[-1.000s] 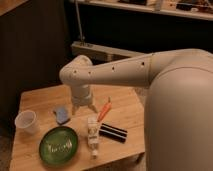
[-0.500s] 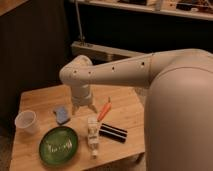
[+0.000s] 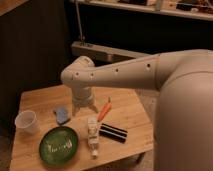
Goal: Place the eraser on the white sponge
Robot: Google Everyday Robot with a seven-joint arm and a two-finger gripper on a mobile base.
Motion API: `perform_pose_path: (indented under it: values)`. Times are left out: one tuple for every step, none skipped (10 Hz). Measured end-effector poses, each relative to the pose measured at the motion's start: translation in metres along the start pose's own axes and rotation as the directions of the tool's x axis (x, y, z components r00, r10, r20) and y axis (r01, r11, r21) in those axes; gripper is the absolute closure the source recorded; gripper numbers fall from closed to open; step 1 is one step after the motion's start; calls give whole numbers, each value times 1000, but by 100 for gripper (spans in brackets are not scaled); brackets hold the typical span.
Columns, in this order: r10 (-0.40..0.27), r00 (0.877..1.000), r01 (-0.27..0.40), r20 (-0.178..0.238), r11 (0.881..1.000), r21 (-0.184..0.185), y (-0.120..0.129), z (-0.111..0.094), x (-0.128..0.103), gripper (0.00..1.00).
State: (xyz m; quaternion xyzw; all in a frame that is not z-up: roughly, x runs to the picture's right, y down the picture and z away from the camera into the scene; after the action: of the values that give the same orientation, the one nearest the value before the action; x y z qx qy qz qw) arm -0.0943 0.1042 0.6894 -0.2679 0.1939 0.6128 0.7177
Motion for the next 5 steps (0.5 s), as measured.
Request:
perform_pose_path:
  values:
    - [-40, 999, 40, 25, 999, -9, -15, -6, 9, 35]
    - [-56, 998, 56, 39, 998, -14, -29, -13, 21, 35]
    - [-58, 997, 58, 48, 998, -12, -48, -20, 35, 35]
    - [-43, 998, 43, 43, 999, -1, -68, -28, 47, 35]
    - [-39, 998, 39, 40, 999, 2, -73, -30, 51, 35]
